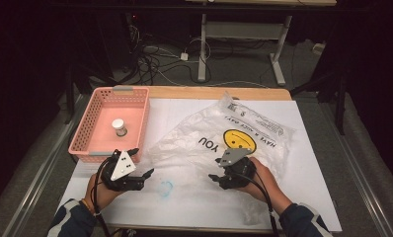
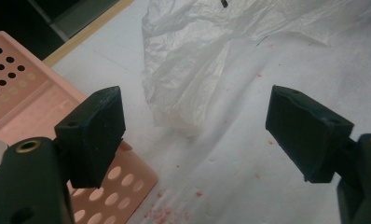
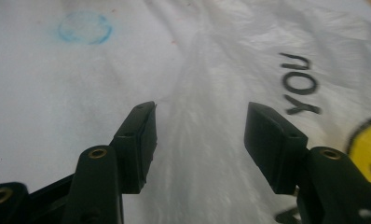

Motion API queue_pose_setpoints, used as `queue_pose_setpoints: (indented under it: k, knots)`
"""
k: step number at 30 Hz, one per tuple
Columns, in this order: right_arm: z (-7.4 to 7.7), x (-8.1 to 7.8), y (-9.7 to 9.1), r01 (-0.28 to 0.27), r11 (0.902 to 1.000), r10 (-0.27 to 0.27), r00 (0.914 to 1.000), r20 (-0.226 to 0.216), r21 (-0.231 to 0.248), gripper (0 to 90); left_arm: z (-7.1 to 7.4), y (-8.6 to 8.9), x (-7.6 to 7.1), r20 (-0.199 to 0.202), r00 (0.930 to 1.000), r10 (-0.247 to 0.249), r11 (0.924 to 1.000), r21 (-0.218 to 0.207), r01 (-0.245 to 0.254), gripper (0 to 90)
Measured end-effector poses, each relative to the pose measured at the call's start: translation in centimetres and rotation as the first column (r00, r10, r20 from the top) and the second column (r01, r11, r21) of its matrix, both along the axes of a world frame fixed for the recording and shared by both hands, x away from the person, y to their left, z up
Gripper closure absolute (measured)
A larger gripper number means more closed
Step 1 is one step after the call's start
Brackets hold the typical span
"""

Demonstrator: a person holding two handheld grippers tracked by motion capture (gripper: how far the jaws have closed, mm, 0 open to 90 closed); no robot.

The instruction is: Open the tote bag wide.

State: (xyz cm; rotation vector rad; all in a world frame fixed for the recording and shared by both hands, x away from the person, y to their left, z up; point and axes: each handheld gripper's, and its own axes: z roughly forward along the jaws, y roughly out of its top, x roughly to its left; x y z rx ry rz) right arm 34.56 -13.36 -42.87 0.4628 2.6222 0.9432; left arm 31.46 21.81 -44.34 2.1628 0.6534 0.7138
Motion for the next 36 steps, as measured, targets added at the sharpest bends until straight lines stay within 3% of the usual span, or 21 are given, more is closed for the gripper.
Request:
queue_pose_setpoints:
  k: [2,5,11,14,19,24,27,31,36]
  knots:
    - [-0.6,0.2,0.8,-0.017,0.9986,0.017,0.9999,-0.001,-0.05,45.6,0.0,0.0,0.0,0.001,1.0,0.0,1.0,0.0,0.0,19.2]
    - [-1.3,1.1,1.7,-0.001,0.9932,0.0,0.9999,-0.013,-0.116,54.4,0.0,0.0,0.0,-0.001,1.0,-0.001,1.0,0.0,0.001,19.2]
    - [-2.6,2.2,2.4,-0.001,0.9833,-0.009,0.9984,-0.057,-0.182,76.5,0.0,0.0,0.0,-0.001,1.0,-0.002,1.0,0.003,0.002,19.2]
    - [-2.5,2.3,2.2,0.015,0.9844,-0.025,0.9982,-0.055,-0.175,86.4,0.0,0.1,0.1,-0.002,1.0,-0.003,1.0,0.004,0.003,19.2]
    - [-1.1,2.3,1.4,0.049,0.995,-0.051,0.9985,-0.022,-0.087,89.3,0.0,0.1,0.0,-0.001,1.0,0.0,1.0,0.002,0.0,19.2]
    - [0.6,2.7,0.5,0.12,0.9927,-0.12,0.9922,0.034,0.004,90.0,0.6,0.3,0.1,0.008,0.9999,0.008,0.9999,-0.008,-0.008,19.2]
    - [1.5,3.5,-0.1,0.167,0.9838,-0.171,0.9838,0.054,0.064,90.0,1.3,0.8,0.5,0.024,0.9993,0.028,0.9991,-0.033,-0.027,19.2]
    - [2.5,4.6,-0.8,0.188,0.9737,-0.2,0.9761,0.085,0.128,90.0,2.2,1.3,1.3,0.041,0.9961,0.078,0.9957,-0.055,-0.075,19.2]
    - [3.9,5.8,-1.4,0.221,0.9529,-0.249,0.9616,0.116,0.207,90.0,3.9,2.5,2.4,0.058,0.9881,0.143,0.9865,-0.09,-0.137,19.0]
